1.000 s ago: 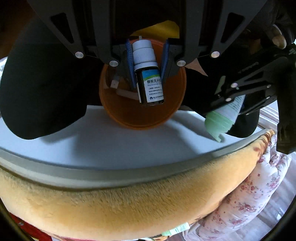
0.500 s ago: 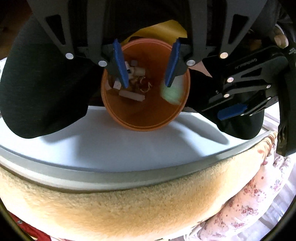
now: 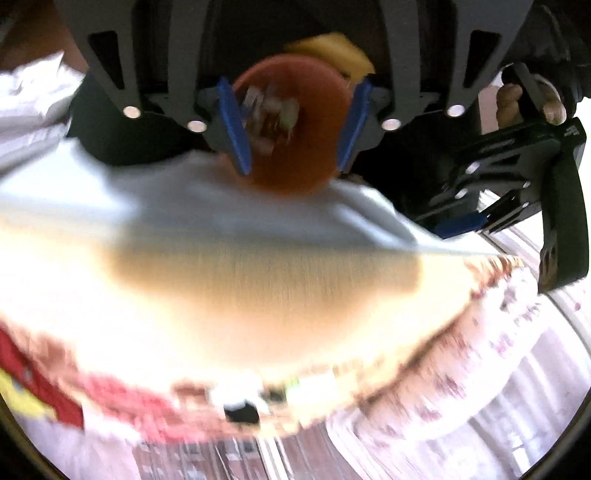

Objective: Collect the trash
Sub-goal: 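Grasp the pink-white lipstick tube with the right gripper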

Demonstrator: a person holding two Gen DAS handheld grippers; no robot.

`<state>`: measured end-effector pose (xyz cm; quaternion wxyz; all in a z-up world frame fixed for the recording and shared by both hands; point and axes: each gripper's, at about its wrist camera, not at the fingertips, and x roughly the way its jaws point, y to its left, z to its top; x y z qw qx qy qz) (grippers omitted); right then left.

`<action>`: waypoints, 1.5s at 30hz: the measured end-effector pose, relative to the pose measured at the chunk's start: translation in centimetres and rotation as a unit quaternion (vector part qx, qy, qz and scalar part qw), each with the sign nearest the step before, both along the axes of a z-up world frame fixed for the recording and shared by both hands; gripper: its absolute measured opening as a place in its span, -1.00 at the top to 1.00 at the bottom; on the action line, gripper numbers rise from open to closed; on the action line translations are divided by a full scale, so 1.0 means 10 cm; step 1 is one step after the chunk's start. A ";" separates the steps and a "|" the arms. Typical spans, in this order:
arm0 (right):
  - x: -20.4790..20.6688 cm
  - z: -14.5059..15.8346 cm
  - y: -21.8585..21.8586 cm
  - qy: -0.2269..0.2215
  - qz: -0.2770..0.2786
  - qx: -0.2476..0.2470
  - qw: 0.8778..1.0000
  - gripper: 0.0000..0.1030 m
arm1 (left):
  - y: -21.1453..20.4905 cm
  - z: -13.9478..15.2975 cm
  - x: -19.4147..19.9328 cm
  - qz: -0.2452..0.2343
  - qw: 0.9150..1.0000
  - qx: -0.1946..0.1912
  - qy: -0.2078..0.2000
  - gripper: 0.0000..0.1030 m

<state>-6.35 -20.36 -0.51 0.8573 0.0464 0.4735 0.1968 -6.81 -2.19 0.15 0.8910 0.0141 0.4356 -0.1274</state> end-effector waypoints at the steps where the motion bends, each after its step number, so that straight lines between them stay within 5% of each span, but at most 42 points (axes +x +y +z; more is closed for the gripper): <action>1: 0.10 0.10 -0.03 -0.011 0.002 -0.004 1.000 0.01 | 0.03 0.10 0.02 0.003 1.000 -0.003 -0.013 -0.40; 6: 0.89 0.47 -0.04 -0.064 0.007 -0.042 0.997 0.01 | 0.21 0.44 0.23 0.035 0.997 -0.021 -0.062 -0.41; 10: 1.64 0.53 0.10 -0.067 0.019 -0.057 0.996 0.01 | 0.30 0.46 0.46 0.062 0.995 -0.040 -0.062 -0.41; 24: 3.15 -0.16 0.76 0.017 0.091 -0.150 0.984 0.42 | 0.41 0.23 0.76 0.069 0.996 -0.056 -0.028 -0.41; 33: 3.22 -0.20 0.75 0.047 0.094 -0.143 0.984 0.67 | 0.39 0.28 0.97 0.058 0.996 -0.056 -0.026 -0.41; 36: 3.11 -0.15 0.54 0.057 0.069 -0.092 0.992 0.67 | 0.36 0.40 1.15 0.048 0.998 -0.033 -0.040 -0.41; 41: 2.73 0.02 0.12 0.051 0.032 -0.002 0.998 0.67 | 0.15 0.51 1.65 -0.026 0.997 0.033 -0.063 -0.41; 45: 2.28 0.15 -0.17 0.032 0.005 0.040 0.999 0.67 | -0.05 0.38 2.24 -0.112 0.992 0.049 -0.026 -0.41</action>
